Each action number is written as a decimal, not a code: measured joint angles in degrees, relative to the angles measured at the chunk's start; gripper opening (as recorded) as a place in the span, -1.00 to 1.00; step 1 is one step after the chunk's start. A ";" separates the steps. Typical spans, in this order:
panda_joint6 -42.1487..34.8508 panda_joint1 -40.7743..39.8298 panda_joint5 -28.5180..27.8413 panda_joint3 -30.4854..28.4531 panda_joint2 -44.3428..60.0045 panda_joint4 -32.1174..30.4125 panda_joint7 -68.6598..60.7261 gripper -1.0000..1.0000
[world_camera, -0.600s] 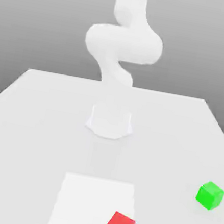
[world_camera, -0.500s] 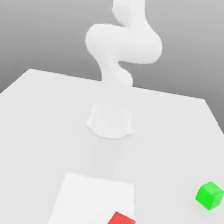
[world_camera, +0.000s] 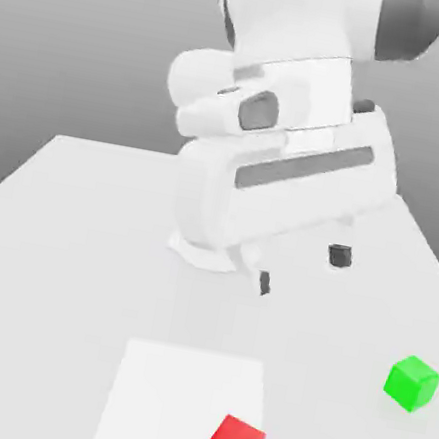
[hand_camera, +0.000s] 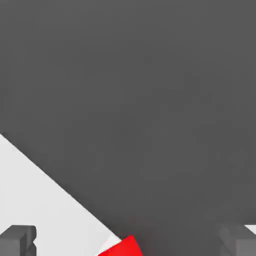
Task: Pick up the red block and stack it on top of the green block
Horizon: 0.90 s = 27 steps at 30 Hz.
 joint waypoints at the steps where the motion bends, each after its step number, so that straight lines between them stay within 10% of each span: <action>1: 0.72 0.41 0.03 0.08 1.86 -0.26 -1.92 0.00; 15: 15.40 -0.01 -7.63 2.05 24.18 -2.07 -15.41 0.00; 16: 16.82 -0.74 -6.81 2.94 25.96 -1.79 -16.04 -1.00; 27: 12.10 0.78 -10.03 0.81 20.19 -2.78 -13.70 -1.00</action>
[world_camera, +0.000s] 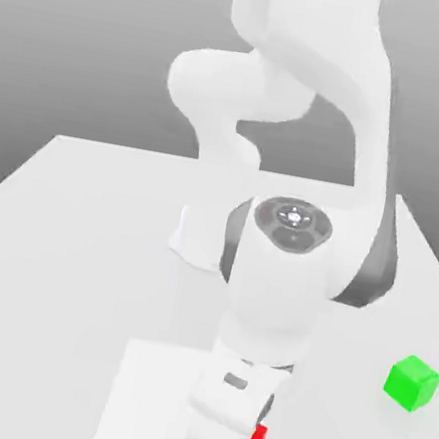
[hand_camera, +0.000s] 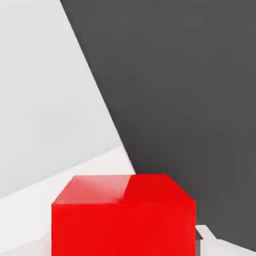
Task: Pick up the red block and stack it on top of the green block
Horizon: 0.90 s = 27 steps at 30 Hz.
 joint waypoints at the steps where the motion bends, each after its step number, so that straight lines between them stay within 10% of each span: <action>1: -1.44 0.28 -0.88 -0.47 -1.73 -0.33 0.65 -1.00; 27: 1.40 18.16 -11.15 19.60 -8.95 -9.74 -59.81 -1.00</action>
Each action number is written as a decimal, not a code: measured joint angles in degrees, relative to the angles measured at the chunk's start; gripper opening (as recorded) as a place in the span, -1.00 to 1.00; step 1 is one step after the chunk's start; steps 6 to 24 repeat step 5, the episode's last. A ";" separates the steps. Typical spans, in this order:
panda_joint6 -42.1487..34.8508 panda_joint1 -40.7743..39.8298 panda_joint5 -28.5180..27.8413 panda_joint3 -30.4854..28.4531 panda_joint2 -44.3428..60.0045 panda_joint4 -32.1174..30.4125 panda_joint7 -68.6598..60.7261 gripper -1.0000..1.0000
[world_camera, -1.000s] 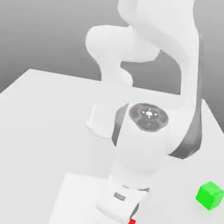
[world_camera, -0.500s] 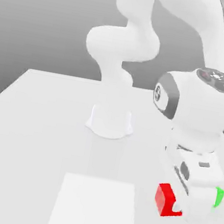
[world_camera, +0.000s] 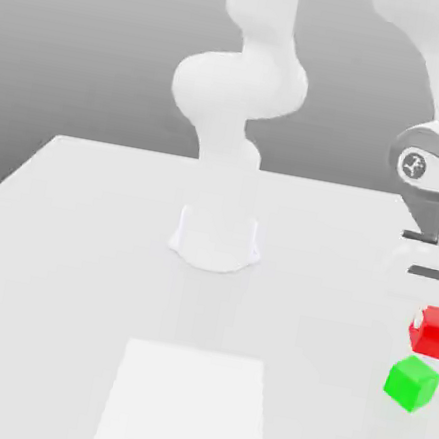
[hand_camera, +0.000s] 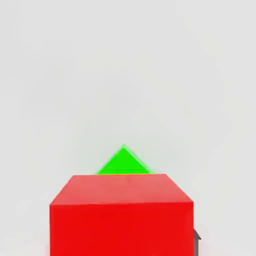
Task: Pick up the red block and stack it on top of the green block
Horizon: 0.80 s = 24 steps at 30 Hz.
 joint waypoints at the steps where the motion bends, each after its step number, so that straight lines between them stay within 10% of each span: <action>1: 1.45 0.18 -0.54 -0.32 1.55 0.04 0.35 -1.00; 2: 2.94 0.41 -1.11 -0.73 3.14 0.06 0.76 -1.00; 3: 3.76 0.52 -1.44 -0.93 4.02 0.07 1.00 1.00; 24: 3.75 0.52 -1.44 -0.93 4.02 0.07 1.00 1.00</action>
